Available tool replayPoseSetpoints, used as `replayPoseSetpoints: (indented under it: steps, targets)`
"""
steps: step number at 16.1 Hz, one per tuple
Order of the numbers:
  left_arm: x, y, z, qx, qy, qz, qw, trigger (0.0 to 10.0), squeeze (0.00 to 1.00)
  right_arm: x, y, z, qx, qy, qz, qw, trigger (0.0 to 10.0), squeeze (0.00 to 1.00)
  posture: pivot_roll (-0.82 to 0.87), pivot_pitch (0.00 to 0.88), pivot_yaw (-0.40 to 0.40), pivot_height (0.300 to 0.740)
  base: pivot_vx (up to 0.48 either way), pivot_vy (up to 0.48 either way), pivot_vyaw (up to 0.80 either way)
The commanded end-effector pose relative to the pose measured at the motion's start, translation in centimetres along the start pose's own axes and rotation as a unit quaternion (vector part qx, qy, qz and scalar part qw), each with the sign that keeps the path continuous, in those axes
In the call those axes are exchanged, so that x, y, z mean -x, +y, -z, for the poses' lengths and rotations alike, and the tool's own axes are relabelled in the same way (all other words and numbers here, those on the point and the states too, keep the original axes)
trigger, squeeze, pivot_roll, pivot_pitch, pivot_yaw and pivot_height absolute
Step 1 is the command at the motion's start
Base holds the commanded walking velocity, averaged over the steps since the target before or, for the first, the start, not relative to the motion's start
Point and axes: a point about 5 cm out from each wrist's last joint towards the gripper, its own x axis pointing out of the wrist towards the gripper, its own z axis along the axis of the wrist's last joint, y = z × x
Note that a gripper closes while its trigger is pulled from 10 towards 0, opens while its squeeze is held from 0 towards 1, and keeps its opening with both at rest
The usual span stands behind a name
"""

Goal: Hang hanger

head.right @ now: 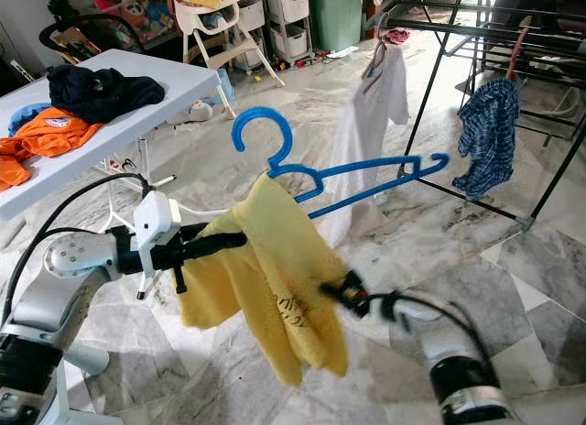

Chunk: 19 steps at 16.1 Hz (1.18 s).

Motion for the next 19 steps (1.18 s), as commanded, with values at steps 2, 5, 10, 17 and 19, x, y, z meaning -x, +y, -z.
replayPoseSetpoints:
  steps: [2,5,10,17,19]
  targets:
    - [1.0,0.5,-0.5,-0.013,-0.003,-0.013,1.000,0.0,0.00,0.6,-1.8,-1.1,0.004,-0.021,0.052,0.998,0.0,0.00,-0.10,0.011,0.156,0.740,0.000,0.000,0.00]
    - [0.9,0.5,-0.4,-0.012,-0.004,-0.018,1.000,0.0,0.00,1.0,-2.5,-1.1,0.008,-0.024,0.080,0.996,0.0,0.00,-0.11,0.009,0.152,0.740,0.000,0.000,0.00]
    - [0.8,0.5,-0.4,-0.011,-0.008,-0.022,1.000,0.0,0.00,0.8,-0.6,-1.4,-0.004,-0.056,-0.023,0.998,6.8,0.00,-0.10,0.007,0.153,0.740,0.000,0.000,0.00]
    - [0.7,1.2,1.8,-0.006,0.000,-0.089,0.996,0.0,0.00,2.4,-0.7,-1.1,0.020,-0.026,-0.066,0.997,10.0,1.00,-0.13,0.004,0.125,0.740,0.000,0.000,0.00]
    - [0.2,0.6,2.2,0.003,-0.011,-0.100,0.995,0.0,0.00,2.3,-0.1,-1.4,0.028,-0.022,-0.088,0.995,10.0,1.00,-0.14,0.000,0.083,0.740,0.000,0.000,0.00]
